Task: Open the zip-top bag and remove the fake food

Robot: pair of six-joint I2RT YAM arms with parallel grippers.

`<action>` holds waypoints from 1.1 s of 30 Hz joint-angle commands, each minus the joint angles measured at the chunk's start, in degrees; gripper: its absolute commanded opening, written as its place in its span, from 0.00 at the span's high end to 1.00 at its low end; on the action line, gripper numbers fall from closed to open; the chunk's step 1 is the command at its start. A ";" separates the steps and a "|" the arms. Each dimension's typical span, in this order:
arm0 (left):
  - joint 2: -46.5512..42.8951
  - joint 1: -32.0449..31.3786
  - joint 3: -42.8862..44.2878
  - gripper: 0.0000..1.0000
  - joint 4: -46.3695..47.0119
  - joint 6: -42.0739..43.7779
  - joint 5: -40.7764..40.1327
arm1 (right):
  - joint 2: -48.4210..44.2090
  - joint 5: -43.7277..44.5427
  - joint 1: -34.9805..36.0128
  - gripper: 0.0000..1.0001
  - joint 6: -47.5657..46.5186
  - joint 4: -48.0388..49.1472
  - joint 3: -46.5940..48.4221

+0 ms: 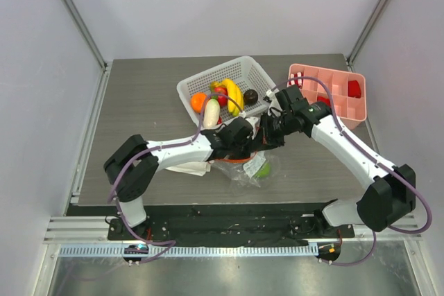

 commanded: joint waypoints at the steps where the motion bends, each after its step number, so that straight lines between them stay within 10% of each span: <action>1: 0.13 0.38 3.49 0.32 6.68 1.01 4.55 | -1.51 4.15 -0.51 0.99 1.20 1.66 -3.56; 11: -1.19 -1.03 -4.07 0.32 16.64 0.75 16.79 | -2.48 4.24 -0.51 0.99 2.17 1.66 -3.82; 33: 5.23 -10.34 -5.39 0.32 12.24 3.73 0.80 | -5.29 4.42 -0.59 0.99 3.93 1.57 -6.37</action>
